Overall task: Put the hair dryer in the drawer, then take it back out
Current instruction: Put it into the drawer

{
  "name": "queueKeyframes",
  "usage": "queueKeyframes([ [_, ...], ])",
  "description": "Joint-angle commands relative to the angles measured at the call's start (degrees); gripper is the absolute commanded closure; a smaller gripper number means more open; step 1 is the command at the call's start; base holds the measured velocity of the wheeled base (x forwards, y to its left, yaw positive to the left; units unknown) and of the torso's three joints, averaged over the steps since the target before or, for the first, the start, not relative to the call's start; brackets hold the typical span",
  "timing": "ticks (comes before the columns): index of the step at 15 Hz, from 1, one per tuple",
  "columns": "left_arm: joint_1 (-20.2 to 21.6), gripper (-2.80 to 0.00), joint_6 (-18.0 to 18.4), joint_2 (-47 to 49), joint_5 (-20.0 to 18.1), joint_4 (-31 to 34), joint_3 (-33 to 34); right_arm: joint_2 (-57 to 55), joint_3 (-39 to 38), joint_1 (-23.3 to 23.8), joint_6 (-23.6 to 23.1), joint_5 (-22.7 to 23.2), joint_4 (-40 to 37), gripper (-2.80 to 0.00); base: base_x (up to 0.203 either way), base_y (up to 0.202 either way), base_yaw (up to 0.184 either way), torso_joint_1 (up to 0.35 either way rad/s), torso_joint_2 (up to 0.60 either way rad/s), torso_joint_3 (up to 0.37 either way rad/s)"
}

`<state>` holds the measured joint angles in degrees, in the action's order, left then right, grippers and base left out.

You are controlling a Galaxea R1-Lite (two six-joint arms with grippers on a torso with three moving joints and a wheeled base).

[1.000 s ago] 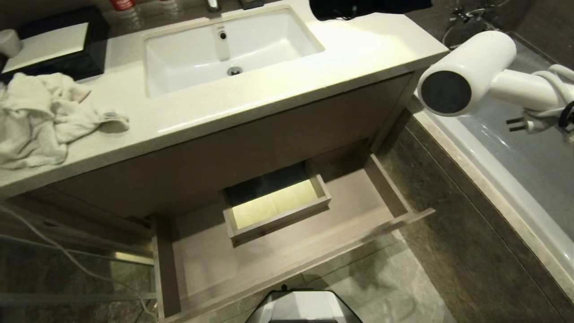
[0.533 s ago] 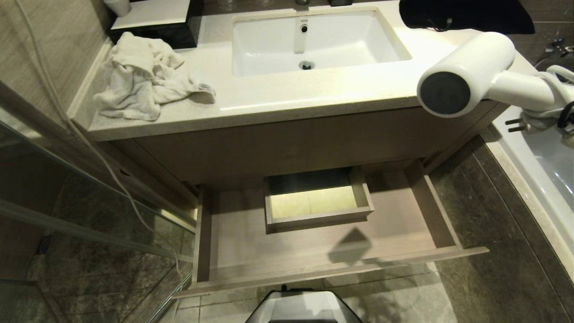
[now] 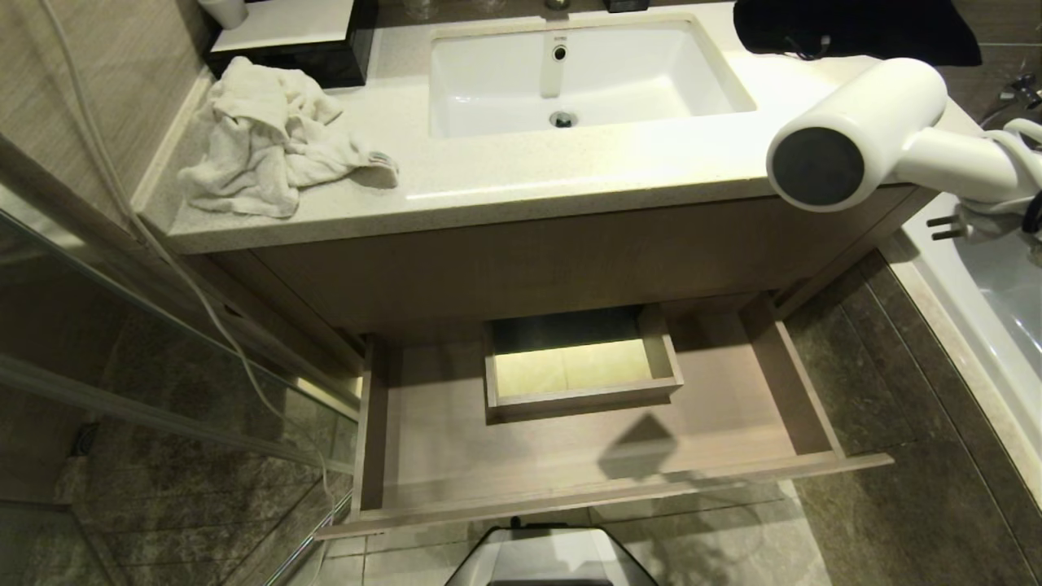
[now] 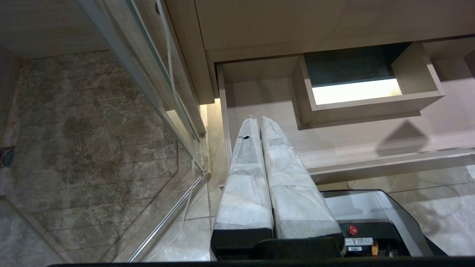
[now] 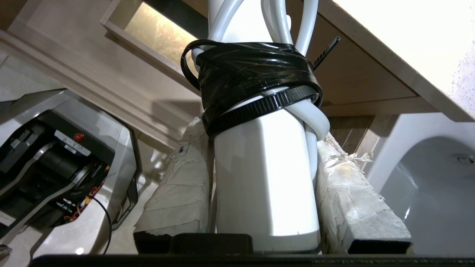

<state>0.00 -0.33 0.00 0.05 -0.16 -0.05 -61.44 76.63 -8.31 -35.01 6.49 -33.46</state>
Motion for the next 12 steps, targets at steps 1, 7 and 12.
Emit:
queueKeyframes([
  [1, 0.0, 0.00, 0.0, 0.0, 0.0, 0.0, 0.0, 0.0, 0.0, 0.0, 0.1, 0.1, 0.1, 0.00, 0.000, 0.000, 0.000, 0.000, 0.00, 0.000],
  [7, 0.0, 0.00, 0.0, 0.1, 0.0, 0.0, 0.0, 0.6, -0.8, 0.1, 0.2, 0.1, 0.1, 0.00, 0.000, 0.000, 0.000, -0.155, 0.31, 0.134],
  [12, 0.0, 0.00, 0.0, 0.1, 0.0, 0.0, 0.0, 1.4, -1.2, 0.3, 0.2, 0.1, 0.2, 0.00, 0.000, 0.000, 0.000, -0.201, 0.36, 0.155],
])
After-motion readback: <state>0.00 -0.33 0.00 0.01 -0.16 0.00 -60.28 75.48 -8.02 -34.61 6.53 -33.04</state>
